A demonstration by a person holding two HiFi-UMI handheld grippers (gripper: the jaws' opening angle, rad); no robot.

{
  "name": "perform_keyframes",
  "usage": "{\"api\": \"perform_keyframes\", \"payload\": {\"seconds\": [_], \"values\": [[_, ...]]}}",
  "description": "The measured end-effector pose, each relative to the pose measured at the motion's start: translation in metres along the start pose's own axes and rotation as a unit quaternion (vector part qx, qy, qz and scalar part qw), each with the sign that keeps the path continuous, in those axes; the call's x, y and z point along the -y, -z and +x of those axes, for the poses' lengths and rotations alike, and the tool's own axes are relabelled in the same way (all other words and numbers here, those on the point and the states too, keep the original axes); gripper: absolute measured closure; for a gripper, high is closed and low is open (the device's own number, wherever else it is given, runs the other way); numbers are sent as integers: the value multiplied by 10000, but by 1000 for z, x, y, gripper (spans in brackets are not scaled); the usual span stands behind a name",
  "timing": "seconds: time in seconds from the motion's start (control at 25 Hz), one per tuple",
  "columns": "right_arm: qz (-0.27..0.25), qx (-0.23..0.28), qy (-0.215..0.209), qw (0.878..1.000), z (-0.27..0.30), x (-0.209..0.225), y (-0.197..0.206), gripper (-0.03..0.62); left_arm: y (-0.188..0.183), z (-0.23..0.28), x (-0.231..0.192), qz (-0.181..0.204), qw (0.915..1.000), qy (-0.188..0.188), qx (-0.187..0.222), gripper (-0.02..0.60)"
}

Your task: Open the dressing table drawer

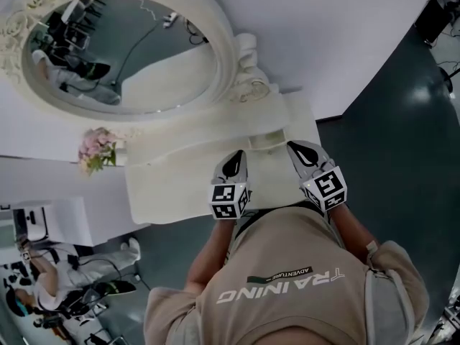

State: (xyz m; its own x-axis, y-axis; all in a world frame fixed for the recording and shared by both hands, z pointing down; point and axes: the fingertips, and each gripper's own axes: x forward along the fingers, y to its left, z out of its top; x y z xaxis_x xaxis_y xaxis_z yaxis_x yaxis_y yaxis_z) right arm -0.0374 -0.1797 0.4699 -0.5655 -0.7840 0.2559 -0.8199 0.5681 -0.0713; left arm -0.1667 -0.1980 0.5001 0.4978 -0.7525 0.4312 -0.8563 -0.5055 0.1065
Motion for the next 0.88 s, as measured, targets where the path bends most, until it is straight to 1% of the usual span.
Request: {"api": "perform_keyframes", "payload": {"seconds": [0.16, 0.32, 0.36, 0.56, 0.76, 0.88], "values": [[-222, 315, 108, 9992, -2, 3, -33, 591, -34, -10, -7, 9, 9989, 51, 463, 563], [-422, 542, 162, 9975, -8, -2, -65, 591, -67, -24, -12, -237, 9956, 220, 881, 565], [-450, 583, 183, 9971, -10, -3, -72, 591, -76, -28, -13, -248, 9946, 256, 973, 563], [-567, 760, 289, 9951, -13, -7, -100, 592, -111, -42, -17, -81, 9903, 285, 1358, 565], [-685, 966, 338, 9924, -19, -9, -126, 592, -144, -54, -19, 255, 9840, 293, 1741, 565], [-726, 1075, 355, 9909, -23, -8, -139, 592, -159, -62, -19, 341, 9808, 278, 1902, 564]]}}
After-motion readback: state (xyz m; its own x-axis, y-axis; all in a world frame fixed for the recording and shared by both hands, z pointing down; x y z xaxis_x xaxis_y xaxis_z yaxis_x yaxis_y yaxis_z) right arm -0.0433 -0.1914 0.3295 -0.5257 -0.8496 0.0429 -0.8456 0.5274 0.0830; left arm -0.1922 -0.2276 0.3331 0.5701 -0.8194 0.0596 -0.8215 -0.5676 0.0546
